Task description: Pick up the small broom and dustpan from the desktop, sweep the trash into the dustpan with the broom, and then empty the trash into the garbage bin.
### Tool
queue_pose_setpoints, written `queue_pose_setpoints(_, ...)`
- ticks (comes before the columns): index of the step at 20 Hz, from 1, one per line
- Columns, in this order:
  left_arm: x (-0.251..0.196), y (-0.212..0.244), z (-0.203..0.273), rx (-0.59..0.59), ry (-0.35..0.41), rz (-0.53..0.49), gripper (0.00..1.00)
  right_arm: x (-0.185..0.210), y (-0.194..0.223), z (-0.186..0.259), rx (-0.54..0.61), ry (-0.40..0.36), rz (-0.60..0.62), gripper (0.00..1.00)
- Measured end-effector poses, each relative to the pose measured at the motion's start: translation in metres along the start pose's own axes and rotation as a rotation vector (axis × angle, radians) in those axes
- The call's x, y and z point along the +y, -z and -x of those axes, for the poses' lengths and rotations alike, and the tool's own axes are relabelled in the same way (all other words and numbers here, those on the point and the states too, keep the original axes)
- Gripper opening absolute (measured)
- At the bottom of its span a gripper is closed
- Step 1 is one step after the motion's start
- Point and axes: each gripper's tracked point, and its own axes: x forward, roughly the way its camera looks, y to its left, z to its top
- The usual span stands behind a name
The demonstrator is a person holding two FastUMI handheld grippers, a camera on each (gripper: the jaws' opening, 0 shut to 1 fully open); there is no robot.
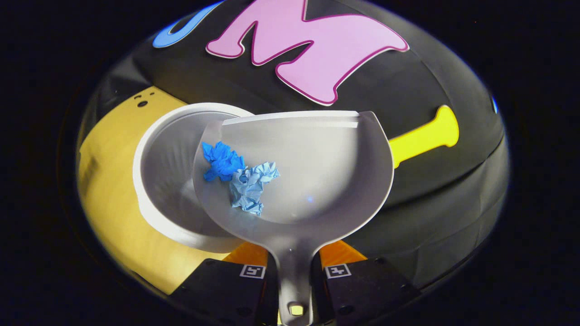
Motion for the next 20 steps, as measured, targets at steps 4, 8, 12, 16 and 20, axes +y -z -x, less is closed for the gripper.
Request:
queue_pose_setpoints(4, 0.002, -0.002, -0.001, 0.006, 0.006, 0.002, 0.23, -0.018, -0.004, -0.004, -0.057, 0.137, 0.122, 0.33)
queue_pose_setpoints(8, 0.003, -0.001, -0.002, 0.015, 0.014, 0.033, 0.23, -0.026, -0.013, -0.003, -0.112, 0.254, 0.283, 0.33)
queue_pose_setpoints(12, 0.005, -0.001, -0.004, 0.026, 0.02, 0.05, 0.23, -0.033, -0.022, 0.003, -0.198, 0.338, 0.397, 0.33)
queue_pose_setpoints(16, 0.005, 0.001, -0.006, 0.029, 0.023, 0.073, 0.23, -0.043, -0.022, 0.004, -0.211, 0.418, 0.516, 0.33)
queue_pose_setpoints(20, -0.002, 0.009, -0.008, 0.036, 0.077, 0.146, 0.23, -0.044, -0.026, 0.008, -0.254, 0.474, 0.578, 0.33)
